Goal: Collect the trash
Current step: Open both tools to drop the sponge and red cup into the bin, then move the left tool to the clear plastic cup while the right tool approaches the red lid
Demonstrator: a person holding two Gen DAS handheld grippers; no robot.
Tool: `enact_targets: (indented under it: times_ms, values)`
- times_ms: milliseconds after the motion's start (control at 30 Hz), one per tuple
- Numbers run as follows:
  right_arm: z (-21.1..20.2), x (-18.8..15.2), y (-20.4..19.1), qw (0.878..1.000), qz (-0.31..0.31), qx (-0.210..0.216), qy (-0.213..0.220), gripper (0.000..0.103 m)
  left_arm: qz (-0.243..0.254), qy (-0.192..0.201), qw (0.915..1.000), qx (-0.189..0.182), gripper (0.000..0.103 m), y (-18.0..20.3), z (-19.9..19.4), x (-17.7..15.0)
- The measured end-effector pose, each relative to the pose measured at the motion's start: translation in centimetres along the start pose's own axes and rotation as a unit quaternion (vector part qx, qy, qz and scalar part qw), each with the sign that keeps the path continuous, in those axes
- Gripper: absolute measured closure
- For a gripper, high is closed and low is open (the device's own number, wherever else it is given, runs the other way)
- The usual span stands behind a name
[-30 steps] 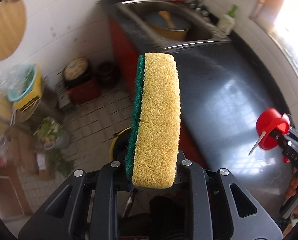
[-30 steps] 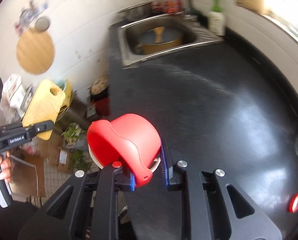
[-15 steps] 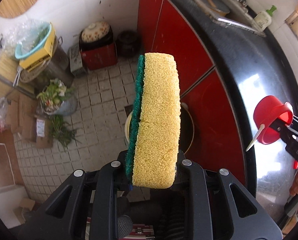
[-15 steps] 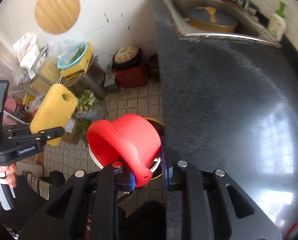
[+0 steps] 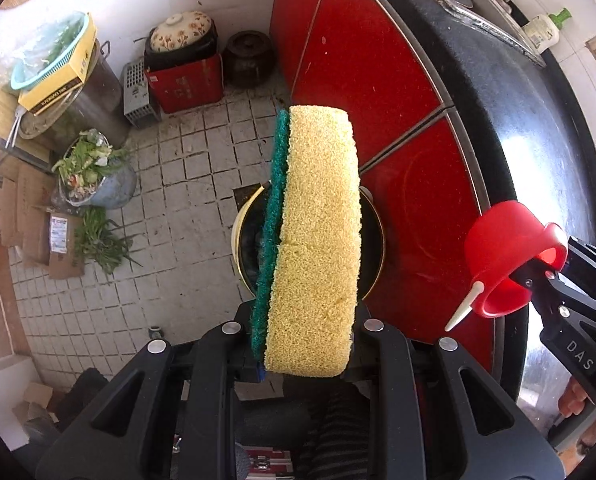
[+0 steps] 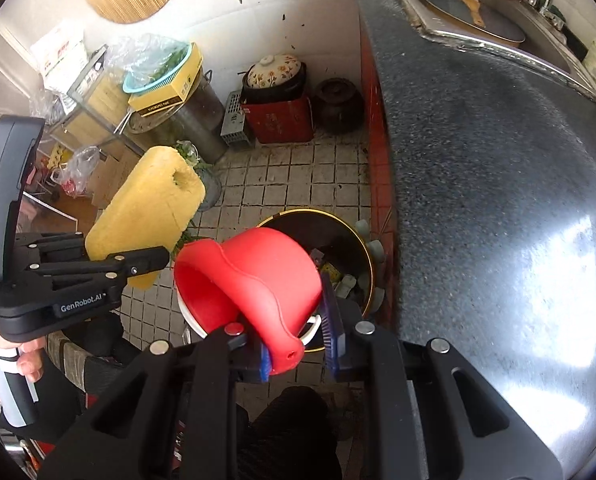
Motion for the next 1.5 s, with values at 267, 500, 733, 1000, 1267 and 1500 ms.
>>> enact_targets:
  times_ms: [267,500,733,1000,1267,1500]
  values:
    - [1.5,1.0,-0.3,1.0,0.0,-0.01,-0.012,0.083,-0.011,-0.018,0.9997,-0.016,0.08,-0.5,2.7,0.0]
    - [3.5,1.5,-0.6,1.0,-0.003,-0.011,-0.025,0.065,-0.028,-0.028,0.9992,-0.005,0.027,-1.7,4.8,0.3]
    - [-2.1,3.3,-1.9,0.998,0.016,0.038,0.041,0.032,-0.043,0.008,0.9982,0.04,0.008,-3.5,1.9,1.0]
    - [-13.0,1.8,6.7,0.985,0.092,-0.003,0.145,0.007,0.014,0.052,0.9972,0.052,0.007,1.1,-3.7,3.3]
    - [-17.9,-14.1,25.8,0.946,0.264,-0.134,0.129,0.007,0.139,0.094,0.9859,-0.002,0.007,18.0,-7.6,7.9]
    - [-21.2,-32.0,37.4,0.881,0.411,-0.21,0.103,0.007,0.277,0.065,0.9584,-0.028,0.007,35.9,-5.1,6.1]
Point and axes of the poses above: each gripper's, at about its wrist camera, not at the fingertips, and z roughly the way its jaws point, y to its right, x to its top, the point moved 10 cm from there along z, roughly the way its jaws point, and after that the axes turned 10 degrees about -y, right-handed, at the moved point
